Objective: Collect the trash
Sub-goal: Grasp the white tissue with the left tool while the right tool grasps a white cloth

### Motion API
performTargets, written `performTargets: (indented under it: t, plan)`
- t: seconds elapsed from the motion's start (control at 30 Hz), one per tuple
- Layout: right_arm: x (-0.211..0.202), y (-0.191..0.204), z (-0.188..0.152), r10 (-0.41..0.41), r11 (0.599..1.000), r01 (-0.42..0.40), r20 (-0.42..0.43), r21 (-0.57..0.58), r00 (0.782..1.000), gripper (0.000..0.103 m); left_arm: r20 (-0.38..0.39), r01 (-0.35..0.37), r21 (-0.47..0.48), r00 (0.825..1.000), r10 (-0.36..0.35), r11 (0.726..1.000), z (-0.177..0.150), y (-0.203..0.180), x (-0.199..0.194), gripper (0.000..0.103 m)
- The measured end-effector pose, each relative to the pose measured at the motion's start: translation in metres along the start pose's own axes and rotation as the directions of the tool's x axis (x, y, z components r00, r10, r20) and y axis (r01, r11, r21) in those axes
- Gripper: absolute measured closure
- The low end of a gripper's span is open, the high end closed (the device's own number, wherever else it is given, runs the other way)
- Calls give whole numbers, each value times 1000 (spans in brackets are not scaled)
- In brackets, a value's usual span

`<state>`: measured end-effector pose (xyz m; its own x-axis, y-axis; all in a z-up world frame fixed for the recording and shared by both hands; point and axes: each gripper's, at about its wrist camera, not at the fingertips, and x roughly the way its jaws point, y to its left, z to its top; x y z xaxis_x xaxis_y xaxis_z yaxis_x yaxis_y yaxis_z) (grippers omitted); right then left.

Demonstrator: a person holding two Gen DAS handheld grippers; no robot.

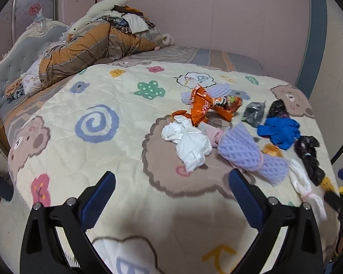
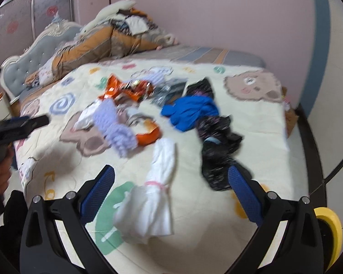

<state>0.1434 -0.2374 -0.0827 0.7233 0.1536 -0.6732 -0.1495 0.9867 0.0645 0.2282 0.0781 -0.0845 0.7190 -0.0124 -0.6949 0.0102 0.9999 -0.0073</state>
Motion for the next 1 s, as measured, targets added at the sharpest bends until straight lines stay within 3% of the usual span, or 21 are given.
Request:
performTargets:
  t: [0.27,0.57,0.7,0.8,0.87,0.93,1.0]
  plan:
    - [27,20,-2,33,999,-34,-55,-24,998,8,-109,5,-115,994,-18,993,47,7,71,7]
    - [46,13,-7,25,1000,-24,-102,13,994,8,-193,12,-142,980,-39,990,56,-10,122,8]
    - [50,7,-10,37,999,-34,-121,27,992,22,-205,60,-145,975,-89,988,53,-19,130,18]
    - [55,4,-12,60,997,-54,-138,48,989,25,-212,116,-169,966,-152,979,50,-19,134,20]
    - [56,1,-13,61,997,-53,-138,63,989,33,-219,164,-204,953,-208,965,48,-17,140,32]
    - [57,2,-13,53,997,-45,-126,59,991,44,-223,145,-220,955,-195,965,46,-14,144,52]
    - [60,3,-14,37,998,-31,-134,49,990,55,-241,124,-231,954,-180,965,42,-11,152,60]
